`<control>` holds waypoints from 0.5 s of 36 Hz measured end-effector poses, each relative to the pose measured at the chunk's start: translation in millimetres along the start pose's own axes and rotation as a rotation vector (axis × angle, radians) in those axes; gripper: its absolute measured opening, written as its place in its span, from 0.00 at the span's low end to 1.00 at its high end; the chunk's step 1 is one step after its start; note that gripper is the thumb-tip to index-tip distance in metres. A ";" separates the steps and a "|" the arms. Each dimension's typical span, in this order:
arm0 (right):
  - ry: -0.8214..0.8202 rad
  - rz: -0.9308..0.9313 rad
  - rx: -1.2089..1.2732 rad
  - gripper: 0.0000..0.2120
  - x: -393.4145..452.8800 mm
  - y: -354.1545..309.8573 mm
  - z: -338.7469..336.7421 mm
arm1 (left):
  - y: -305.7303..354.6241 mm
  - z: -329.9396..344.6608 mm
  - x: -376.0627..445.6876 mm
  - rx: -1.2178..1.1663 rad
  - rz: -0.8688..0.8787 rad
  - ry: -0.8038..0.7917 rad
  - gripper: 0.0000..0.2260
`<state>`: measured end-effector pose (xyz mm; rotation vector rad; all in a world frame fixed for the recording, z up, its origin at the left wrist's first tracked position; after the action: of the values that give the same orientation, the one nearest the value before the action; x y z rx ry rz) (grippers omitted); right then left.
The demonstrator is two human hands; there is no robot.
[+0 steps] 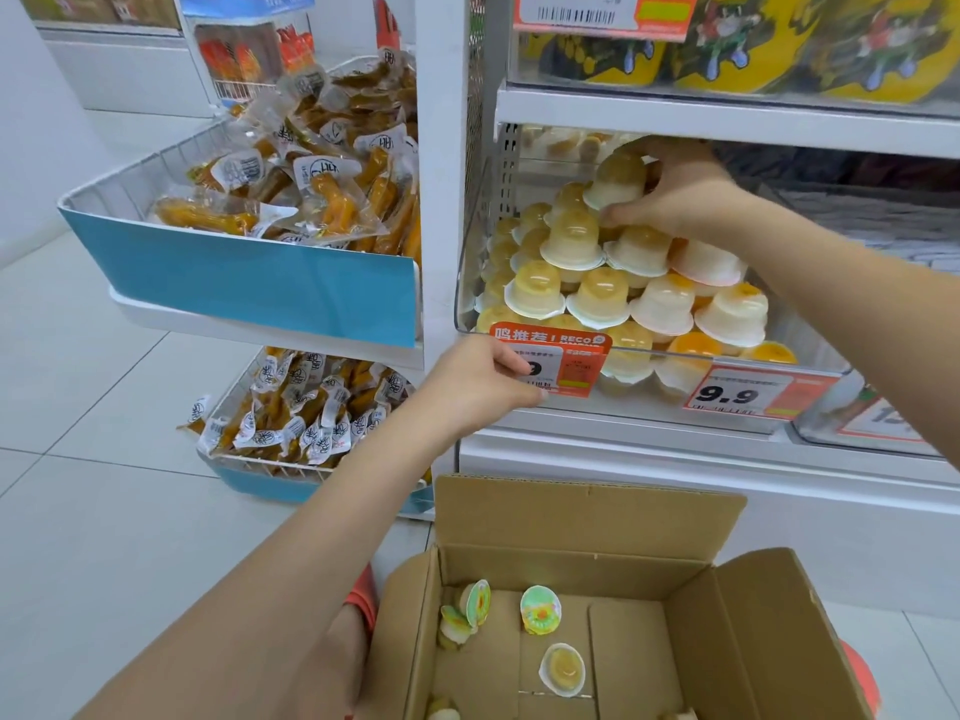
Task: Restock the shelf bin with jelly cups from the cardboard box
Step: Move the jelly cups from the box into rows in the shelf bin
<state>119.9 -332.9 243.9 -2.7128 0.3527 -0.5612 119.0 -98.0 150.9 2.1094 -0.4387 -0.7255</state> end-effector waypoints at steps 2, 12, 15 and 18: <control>-0.037 -0.008 -0.017 0.36 1.4 -0.7 -0.9 | -0.8 -0.1 0.0 -0.003 0.005 -0.006 0.13; -0.083 0.044 0.089 0.41 -2.4 2.5 -6.6 | -4.3 -0.2 0.5 0.027 0.044 -0.015 0.15; 0.094 0.020 0.166 0.37 -28.3 4.0 -8.9 | -7.2 1.6 -1.1 0.078 0.064 -0.003 0.15; 0.229 -0.078 0.254 0.31 -83.6 0.9 -4.6 | -14.2 7.7 -4.9 0.174 0.087 -0.017 0.14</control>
<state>43.3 -309.4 219.5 -2.4317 0.2164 -0.8787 111.0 -91.7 137.3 2.2314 -0.6181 -0.6766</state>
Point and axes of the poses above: each hand's wrist, its own x-axis towards the middle knuckle, its own z-axis out of the palm, y = z × x, the point moved 2 cm from there along x, towards the middle knuckle, and after that the axes turned 10 degrees about -z, right-handed, at the moved point
